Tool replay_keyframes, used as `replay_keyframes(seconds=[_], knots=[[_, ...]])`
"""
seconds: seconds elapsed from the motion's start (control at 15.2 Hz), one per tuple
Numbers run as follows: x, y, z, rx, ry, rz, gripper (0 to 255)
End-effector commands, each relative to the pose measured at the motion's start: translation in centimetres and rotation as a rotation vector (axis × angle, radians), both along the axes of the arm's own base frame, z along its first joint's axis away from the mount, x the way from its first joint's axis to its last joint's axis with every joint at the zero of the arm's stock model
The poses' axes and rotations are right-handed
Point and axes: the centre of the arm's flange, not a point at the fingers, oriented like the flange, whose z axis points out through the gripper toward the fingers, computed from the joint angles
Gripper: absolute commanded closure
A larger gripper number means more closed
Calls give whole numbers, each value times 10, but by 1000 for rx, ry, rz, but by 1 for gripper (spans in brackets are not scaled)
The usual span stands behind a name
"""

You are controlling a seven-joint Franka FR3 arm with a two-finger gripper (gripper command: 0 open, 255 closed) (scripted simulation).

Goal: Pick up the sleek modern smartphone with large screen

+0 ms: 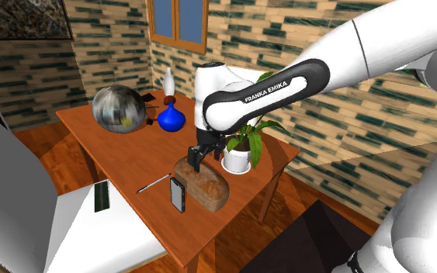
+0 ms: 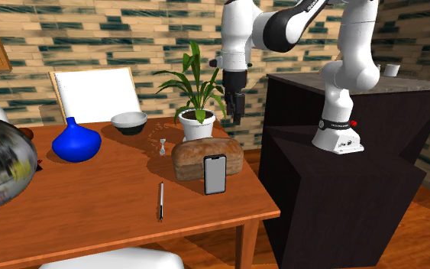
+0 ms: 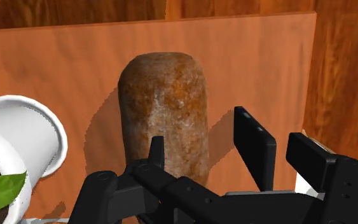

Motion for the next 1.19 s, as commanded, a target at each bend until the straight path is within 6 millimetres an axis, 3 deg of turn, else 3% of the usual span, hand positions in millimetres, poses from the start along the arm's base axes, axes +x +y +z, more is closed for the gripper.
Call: replay_keyframes(seconds=[0.0, 0.46, 0.99, 1.12], knots=[[16, 18, -12, 6, 2, 8, 0], [65, 78, -60, 26, 9, 36, 0], [67, 80, -101, 27, 9, 37, 0], [67, 80, -101, 27, 9, 37, 0]])
